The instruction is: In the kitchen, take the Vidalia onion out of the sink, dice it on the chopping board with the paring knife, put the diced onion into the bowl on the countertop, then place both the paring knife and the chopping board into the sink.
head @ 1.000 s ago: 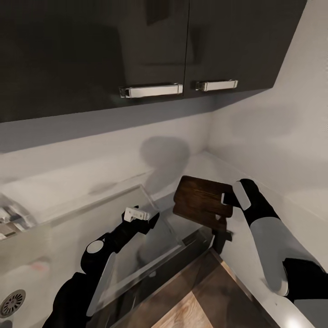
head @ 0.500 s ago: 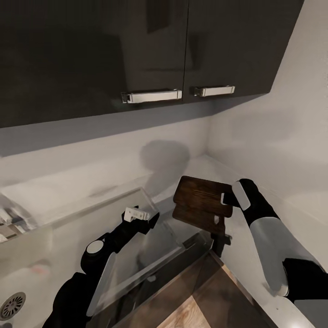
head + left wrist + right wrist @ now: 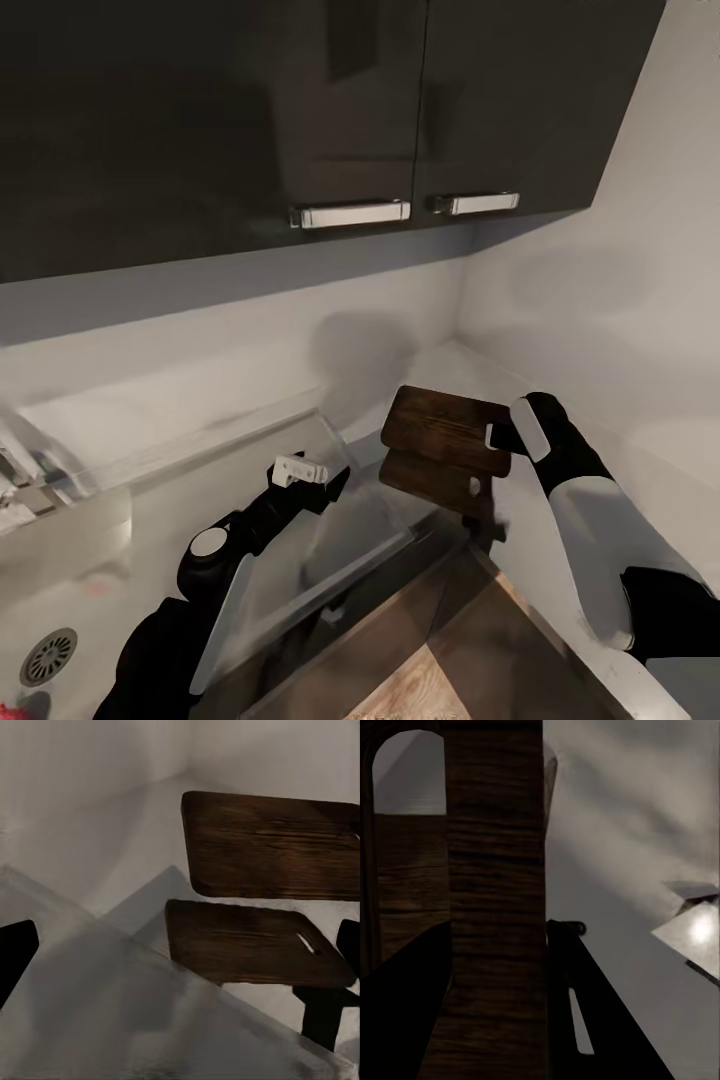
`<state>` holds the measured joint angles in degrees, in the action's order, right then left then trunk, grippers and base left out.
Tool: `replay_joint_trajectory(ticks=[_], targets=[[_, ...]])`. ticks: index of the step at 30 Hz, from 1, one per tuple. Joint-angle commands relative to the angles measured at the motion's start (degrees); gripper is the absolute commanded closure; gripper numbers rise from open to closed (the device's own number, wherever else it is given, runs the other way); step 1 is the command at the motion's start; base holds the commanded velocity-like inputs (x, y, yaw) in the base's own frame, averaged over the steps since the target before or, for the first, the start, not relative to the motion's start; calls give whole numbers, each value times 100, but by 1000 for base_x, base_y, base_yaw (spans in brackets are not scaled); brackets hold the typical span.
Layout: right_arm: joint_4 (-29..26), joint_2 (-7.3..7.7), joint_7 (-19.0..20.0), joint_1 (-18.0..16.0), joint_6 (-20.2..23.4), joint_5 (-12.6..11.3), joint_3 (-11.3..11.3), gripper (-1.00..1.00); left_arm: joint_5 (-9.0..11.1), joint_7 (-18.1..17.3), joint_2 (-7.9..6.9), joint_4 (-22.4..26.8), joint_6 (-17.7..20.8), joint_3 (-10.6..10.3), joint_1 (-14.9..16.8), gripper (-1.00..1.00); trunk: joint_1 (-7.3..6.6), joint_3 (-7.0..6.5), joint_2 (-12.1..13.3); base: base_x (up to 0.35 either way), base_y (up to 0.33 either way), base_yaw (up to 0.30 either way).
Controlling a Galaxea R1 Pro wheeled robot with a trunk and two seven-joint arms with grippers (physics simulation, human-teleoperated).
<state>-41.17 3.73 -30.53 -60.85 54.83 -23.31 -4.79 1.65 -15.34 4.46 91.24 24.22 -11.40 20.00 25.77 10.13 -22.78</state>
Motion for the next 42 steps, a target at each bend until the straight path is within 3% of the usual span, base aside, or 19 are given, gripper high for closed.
replay_joint_trajectory(ticks=[1,14,42], targets=[[-5,-1,-54,-6,10,-64,-2,100,18,-17,2,7,39,5,5,-100,1,13,-14,-220,188,0],[-5,-1,-53,-6,19,-63,-4,100,17,-16,2,7,40,6,4,-100,1,12,-14,-133,112,42],[-5,-3,-54,-6,19,-64,-4,100,17,-17,2,8,39,-2,4,-100,1,12,-14,-32,1,272]])
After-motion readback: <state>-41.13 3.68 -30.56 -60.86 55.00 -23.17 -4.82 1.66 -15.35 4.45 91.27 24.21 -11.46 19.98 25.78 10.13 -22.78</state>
